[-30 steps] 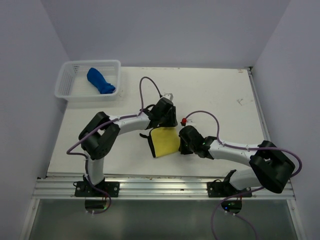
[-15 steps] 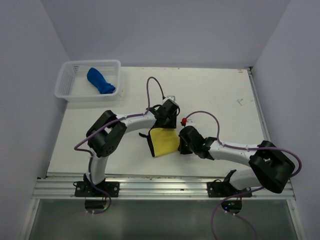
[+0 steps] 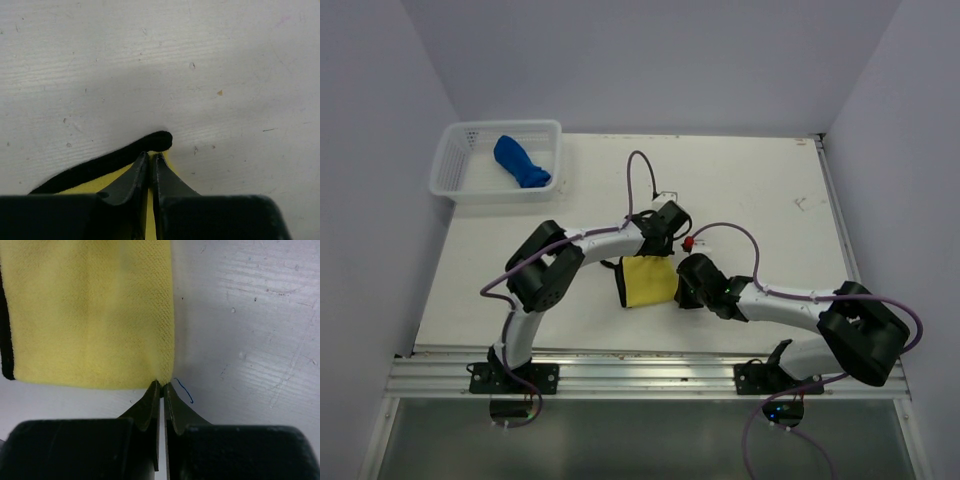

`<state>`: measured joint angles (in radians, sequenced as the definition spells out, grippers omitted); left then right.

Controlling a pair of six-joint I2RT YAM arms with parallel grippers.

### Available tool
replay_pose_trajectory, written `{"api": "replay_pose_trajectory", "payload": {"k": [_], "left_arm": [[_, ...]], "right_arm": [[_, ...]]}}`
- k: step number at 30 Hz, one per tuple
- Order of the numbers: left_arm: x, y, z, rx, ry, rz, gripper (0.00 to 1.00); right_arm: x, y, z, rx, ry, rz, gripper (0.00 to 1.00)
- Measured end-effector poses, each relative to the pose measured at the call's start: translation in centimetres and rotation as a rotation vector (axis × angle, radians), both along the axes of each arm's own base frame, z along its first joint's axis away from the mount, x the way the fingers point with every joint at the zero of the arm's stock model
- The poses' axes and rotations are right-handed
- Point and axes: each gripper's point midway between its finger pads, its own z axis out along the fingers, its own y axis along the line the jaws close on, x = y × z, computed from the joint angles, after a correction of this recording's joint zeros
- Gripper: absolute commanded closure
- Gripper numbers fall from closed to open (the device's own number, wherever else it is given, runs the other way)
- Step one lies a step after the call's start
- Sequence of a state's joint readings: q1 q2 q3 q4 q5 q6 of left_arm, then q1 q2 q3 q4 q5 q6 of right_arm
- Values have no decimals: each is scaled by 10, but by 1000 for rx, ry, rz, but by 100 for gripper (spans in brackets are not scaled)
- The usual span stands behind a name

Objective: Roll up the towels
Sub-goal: Roll the towel

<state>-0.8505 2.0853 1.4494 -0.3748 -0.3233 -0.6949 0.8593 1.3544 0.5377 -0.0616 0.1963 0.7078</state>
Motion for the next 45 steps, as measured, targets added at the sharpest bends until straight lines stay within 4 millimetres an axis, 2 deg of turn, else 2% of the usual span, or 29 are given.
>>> {"api": "replay_pose_trajectory", "payload": {"k": [13,19,22,25,28,30,31,32,34,40,45], "left_arm": [[-1,2,3,-25,-7,41,97],[-12,15,7,-96,6,61,99],[-14,19,12,-152,-5,69,99],[-15,21,19,-219,-30,71,100],[-13,19,28,-280,-62,61,100],[-12,16,33,-322,-80,56,100],[-12,14,35,-341,-85,53,100],[-13,14,36,-355,-87,52,100],[-15,12,39,-391,-92,47,100],[-19,5,46,-462,-86,33,100],[-21,7,45,-488,-72,35,100]], "right_arm": [[-6,-1,5,-57,-63,8,100],[-15,7,15,-108,-113,61,100],[-17,13,21,-110,-129,81,84],[-19,11,31,-85,-141,71,82],[-21,9,49,-16,-172,50,80],[-21,8,61,38,-194,38,73],[-21,9,64,60,-202,33,67],[-22,9,68,76,-206,31,55],[-21,11,70,92,-209,22,46],[-19,3,52,34,-169,-6,43],[-8,-2,39,7,-143,-45,48]]}}
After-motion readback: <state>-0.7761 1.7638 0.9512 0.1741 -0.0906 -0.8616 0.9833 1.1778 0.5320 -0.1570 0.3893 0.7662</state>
